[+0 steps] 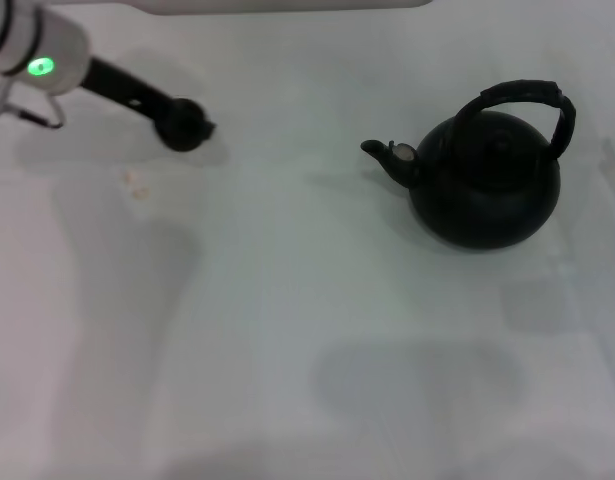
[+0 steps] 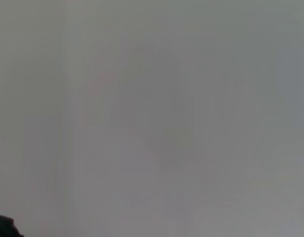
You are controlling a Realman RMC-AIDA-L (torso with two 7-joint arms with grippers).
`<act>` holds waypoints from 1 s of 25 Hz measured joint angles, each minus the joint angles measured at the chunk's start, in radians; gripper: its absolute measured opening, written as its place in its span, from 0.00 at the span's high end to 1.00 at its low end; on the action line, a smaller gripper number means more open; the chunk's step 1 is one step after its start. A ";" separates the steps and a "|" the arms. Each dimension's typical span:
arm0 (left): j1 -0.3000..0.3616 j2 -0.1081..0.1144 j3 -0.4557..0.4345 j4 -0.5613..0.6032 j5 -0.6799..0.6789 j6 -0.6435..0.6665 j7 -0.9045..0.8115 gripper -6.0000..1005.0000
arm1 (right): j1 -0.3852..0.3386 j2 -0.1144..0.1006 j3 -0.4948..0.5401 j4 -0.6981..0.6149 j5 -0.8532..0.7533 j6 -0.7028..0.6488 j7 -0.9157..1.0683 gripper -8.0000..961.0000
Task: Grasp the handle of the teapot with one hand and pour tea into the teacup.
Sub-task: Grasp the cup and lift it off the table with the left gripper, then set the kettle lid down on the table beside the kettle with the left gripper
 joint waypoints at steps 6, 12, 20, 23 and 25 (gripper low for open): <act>-0.073 -0.002 0.000 0.156 0.070 -0.025 0.014 0.31 | 0.001 -0.001 0.000 0.000 0.000 0.000 0.000 0.11; -0.097 -0.003 0.000 0.317 0.142 -0.096 0.014 0.31 | 0.002 -0.002 0.000 -0.001 0.000 0.000 -0.002 0.11; -0.102 -0.007 -0.001 0.426 0.216 -0.145 0.008 0.31 | 0.004 0.000 0.000 -0.008 0.000 0.012 -0.002 0.11; -0.100 -0.007 -0.002 0.449 0.226 -0.145 0.006 0.31 | 0.004 0.000 0.000 -0.009 0.000 0.012 -0.002 0.11; -0.097 -0.007 -0.002 0.452 0.232 -0.146 0.006 0.31 | 0.004 0.000 0.000 -0.009 0.000 0.012 -0.002 0.11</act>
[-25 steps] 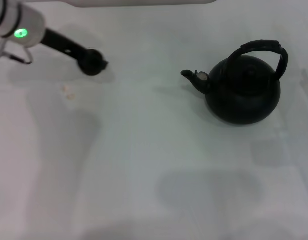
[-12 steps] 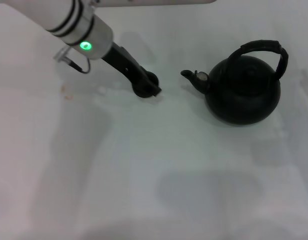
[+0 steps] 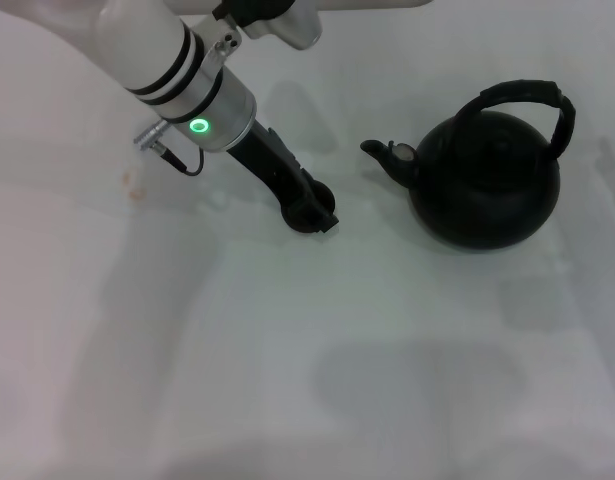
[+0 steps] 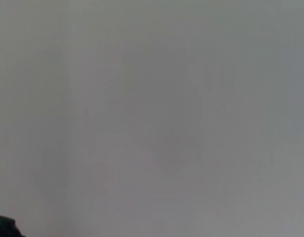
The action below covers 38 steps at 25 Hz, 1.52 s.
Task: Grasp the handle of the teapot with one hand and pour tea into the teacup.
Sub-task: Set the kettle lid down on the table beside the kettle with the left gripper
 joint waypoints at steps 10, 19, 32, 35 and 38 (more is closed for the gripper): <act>0.011 -0.001 0.000 0.017 0.020 -0.003 -0.007 0.31 | 0.000 0.000 0.000 0.000 0.000 0.000 0.002 0.11; 0.013 -0.001 0.000 0.018 0.026 -0.005 -0.011 0.31 | 0.000 0.000 0.000 0.003 0.000 0.000 0.005 0.11; 0.013 0.002 0.000 0.018 0.031 0.005 -0.021 0.26 | 0.000 0.000 0.000 0.000 0.000 0.000 0.006 0.11; 0.010 0.002 0.000 0.016 0.032 0.006 -0.022 0.20 | 0.000 0.000 0.000 0.000 0.000 0.000 0.006 0.11; 0.005 0.004 -0.001 0.013 0.025 0.006 -0.021 0.14 | 0.000 0.000 0.000 0.000 0.000 0.000 0.006 0.11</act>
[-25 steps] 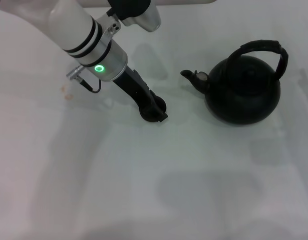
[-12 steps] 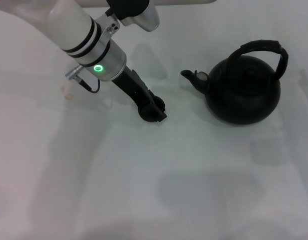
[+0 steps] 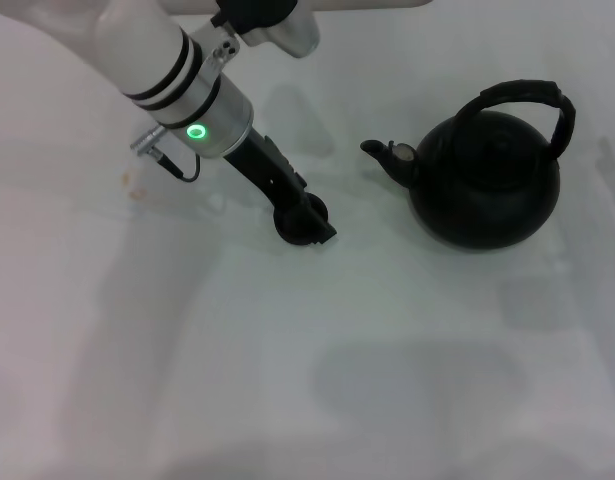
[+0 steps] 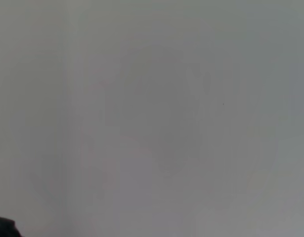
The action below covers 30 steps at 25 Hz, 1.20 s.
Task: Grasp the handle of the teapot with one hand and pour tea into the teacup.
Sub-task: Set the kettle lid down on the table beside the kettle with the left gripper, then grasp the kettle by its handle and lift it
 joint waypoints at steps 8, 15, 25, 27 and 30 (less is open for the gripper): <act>-0.004 0.002 -0.002 -0.003 -0.121 0.002 0.117 0.12 | -0.003 0.000 0.000 0.001 0.000 0.000 0.002 0.11; 0.005 0.005 -0.001 -0.009 -0.235 0.017 0.239 0.12 | -0.003 0.000 0.000 0.001 0.008 0.000 0.002 0.11; 0.033 0.005 -0.001 -0.067 -0.392 0.070 0.364 0.12 | -0.001 0.000 0.000 0.003 0.014 0.000 0.002 0.11; 0.044 0.005 -0.001 -0.081 -0.440 0.096 0.402 0.12 | -0.001 0.000 0.000 0.002 0.014 0.000 0.001 0.11; 0.049 0.005 -0.001 -0.095 -0.474 0.115 0.424 0.12 | 0.000 0.000 0.000 0.001 0.014 0.000 0.000 0.11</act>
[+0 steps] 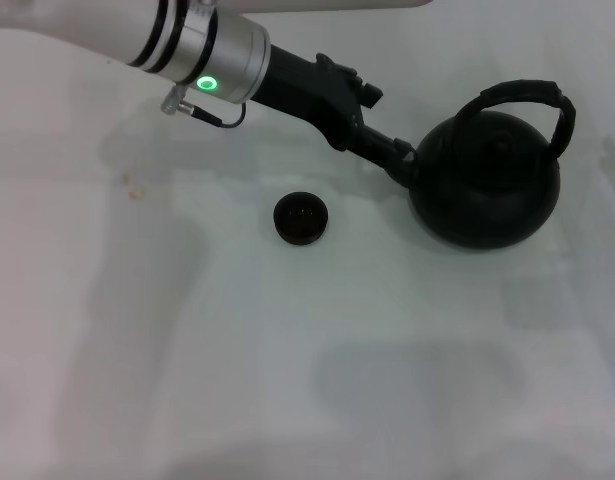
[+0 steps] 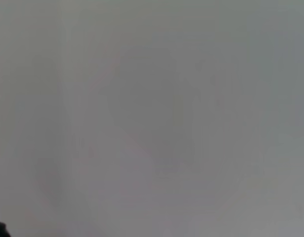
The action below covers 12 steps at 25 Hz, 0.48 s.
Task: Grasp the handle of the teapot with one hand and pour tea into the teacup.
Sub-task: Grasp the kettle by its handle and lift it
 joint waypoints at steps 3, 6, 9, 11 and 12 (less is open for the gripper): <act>0.009 0.000 0.000 -0.024 -0.030 0.008 0.013 0.12 | 0.001 0.000 0.000 0.000 0.000 0.000 0.000 0.11; 0.040 -0.002 0.001 -0.048 -0.095 0.008 0.057 0.13 | 0.001 0.000 0.000 -0.001 0.000 0.000 -0.001 0.11; 0.081 -0.002 0.000 -0.053 -0.184 0.009 0.119 0.13 | 0.001 0.000 0.000 -0.003 0.000 -0.006 -0.001 0.11; 0.133 -0.003 0.000 -0.047 -0.310 0.010 0.204 0.13 | 0.001 0.000 0.000 -0.010 0.000 -0.009 -0.001 0.11; 0.156 -0.004 0.000 -0.043 -0.368 0.010 0.243 0.13 | 0.001 0.000 0.000 -0.010 0.000 -0.009 -0.001 0.11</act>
